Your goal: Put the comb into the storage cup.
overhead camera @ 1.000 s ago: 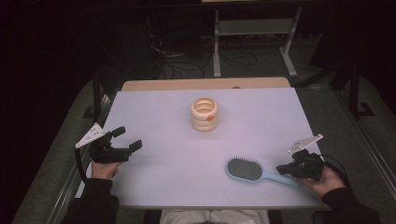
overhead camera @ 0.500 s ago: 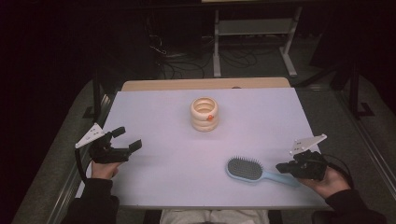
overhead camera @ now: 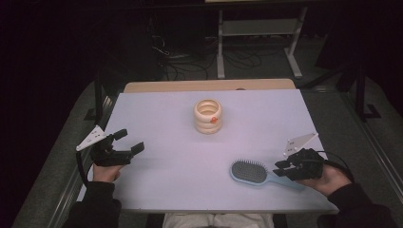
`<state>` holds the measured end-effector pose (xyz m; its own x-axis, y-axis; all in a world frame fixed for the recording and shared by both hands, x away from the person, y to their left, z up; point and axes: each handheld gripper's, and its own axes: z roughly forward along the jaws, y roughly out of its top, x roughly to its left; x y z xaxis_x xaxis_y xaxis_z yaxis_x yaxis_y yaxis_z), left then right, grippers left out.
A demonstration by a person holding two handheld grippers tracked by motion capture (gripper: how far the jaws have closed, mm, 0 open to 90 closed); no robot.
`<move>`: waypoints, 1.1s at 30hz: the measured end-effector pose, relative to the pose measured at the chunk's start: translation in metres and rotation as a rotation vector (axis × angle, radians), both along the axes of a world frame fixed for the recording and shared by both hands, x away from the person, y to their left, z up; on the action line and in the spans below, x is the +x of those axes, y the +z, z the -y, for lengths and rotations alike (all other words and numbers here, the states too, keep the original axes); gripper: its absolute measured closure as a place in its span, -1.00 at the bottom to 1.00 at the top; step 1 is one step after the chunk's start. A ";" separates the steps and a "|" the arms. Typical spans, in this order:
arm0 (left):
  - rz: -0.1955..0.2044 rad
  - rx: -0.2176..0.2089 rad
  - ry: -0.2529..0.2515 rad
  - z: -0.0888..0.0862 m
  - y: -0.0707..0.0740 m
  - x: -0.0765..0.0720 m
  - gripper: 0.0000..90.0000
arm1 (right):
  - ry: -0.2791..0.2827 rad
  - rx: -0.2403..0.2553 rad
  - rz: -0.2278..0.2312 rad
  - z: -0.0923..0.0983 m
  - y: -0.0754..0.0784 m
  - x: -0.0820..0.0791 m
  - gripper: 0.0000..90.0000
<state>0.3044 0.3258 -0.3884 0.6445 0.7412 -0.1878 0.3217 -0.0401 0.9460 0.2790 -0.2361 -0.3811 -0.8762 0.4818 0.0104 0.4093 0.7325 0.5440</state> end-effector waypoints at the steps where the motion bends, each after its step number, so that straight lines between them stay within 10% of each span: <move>1: 0.000 0.000 0.000 0.000 0.000 0.000 -1.00 | 0.006 -0.005 -0.003 -0.002 0.000 0.000 0.40; 19: 0.000 -0.003 -0.004 0.001 0.000 0.000 -1.00 | 0.066 -0.116 -0.068 -0.027 -0.017 0.007 -0.71; 33: 0.003 -0.008 -0.008 0.001 0.000 0.000 -1.00 | 0.092 -0.161 -0.102 -0.025 -0.032 0.012 -0.61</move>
